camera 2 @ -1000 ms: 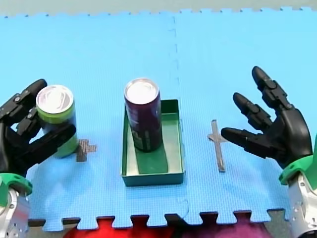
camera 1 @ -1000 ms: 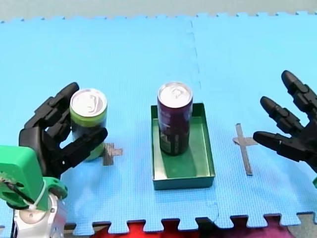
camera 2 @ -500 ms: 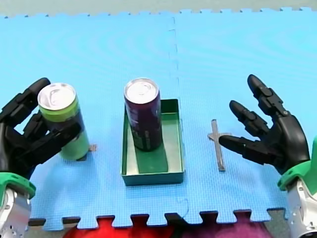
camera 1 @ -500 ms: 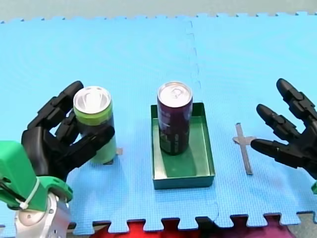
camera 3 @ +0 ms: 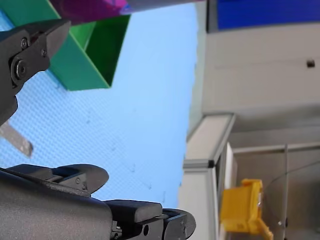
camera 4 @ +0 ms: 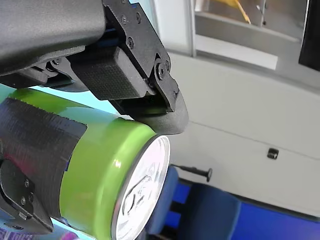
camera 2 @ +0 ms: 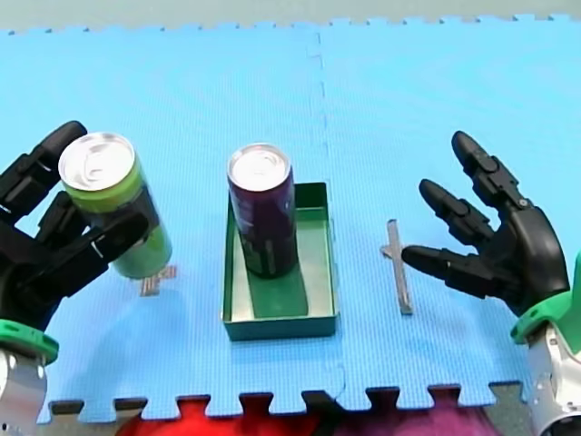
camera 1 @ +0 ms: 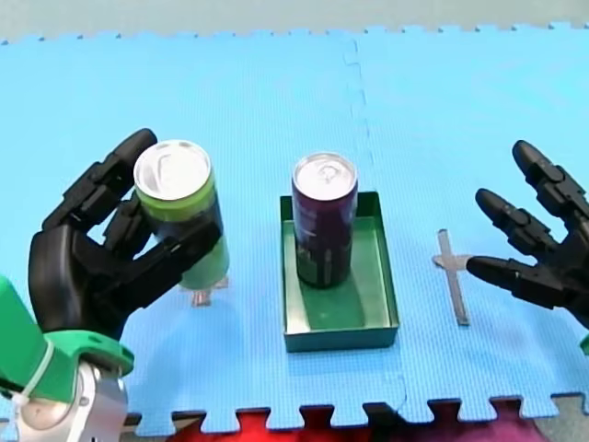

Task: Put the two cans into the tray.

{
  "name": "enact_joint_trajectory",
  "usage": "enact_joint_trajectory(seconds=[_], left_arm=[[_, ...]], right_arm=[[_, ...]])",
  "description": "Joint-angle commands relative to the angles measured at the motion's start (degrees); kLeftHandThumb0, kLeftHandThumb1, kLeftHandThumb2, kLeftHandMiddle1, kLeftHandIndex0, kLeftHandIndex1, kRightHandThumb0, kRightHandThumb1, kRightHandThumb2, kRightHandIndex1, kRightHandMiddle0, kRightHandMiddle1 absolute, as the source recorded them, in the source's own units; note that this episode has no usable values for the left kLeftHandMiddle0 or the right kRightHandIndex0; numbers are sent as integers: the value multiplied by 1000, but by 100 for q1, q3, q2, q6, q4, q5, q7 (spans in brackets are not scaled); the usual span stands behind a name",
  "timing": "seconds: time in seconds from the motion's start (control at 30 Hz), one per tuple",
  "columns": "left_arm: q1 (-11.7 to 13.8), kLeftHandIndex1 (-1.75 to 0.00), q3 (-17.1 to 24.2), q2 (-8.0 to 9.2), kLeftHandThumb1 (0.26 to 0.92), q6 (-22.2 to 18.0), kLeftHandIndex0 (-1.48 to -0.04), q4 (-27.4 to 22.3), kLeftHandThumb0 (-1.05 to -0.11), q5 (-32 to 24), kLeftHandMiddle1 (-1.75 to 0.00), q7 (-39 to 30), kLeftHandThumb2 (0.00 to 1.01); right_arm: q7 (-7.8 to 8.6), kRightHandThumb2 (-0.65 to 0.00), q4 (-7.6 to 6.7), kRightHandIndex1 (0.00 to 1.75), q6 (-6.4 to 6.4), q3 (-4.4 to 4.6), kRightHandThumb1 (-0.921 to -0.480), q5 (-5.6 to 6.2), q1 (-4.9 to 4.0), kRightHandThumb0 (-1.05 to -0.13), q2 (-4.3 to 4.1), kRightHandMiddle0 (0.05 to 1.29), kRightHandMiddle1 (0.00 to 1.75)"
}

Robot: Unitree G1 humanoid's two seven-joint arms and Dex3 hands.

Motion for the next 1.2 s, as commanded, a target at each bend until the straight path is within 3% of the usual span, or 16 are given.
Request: enact_joint_trajectory(seconds=[0.0,0.2,0.5,1.17], left_arm=[[18,0,-25,-44,748,-44,-1285,-118,-382,-52,0,-73,1],[87,0,-128,-165,749,27,-1280,-379,-382,-24,0,-56,1],[132,0,-207,-179,751,188,-1277,-688,-383,21,0,-43,1],[157,-1,-553,-357,745,176,-1281,-949,-390,339,-1,15,0]], right_arm=[[1,-2,27,0,-44,-8,-639,-14,-7,-682,-5,219,1],[21,-2,67,1,-53,-21,-641,-13,-28,-688,11,223,2],[36,-1,99,0,-54,-39,-643,-16,-44,-695,17,226,1],[-19,0,14,0,24,-24,-646,-32,-42,-696,34,234,1]])
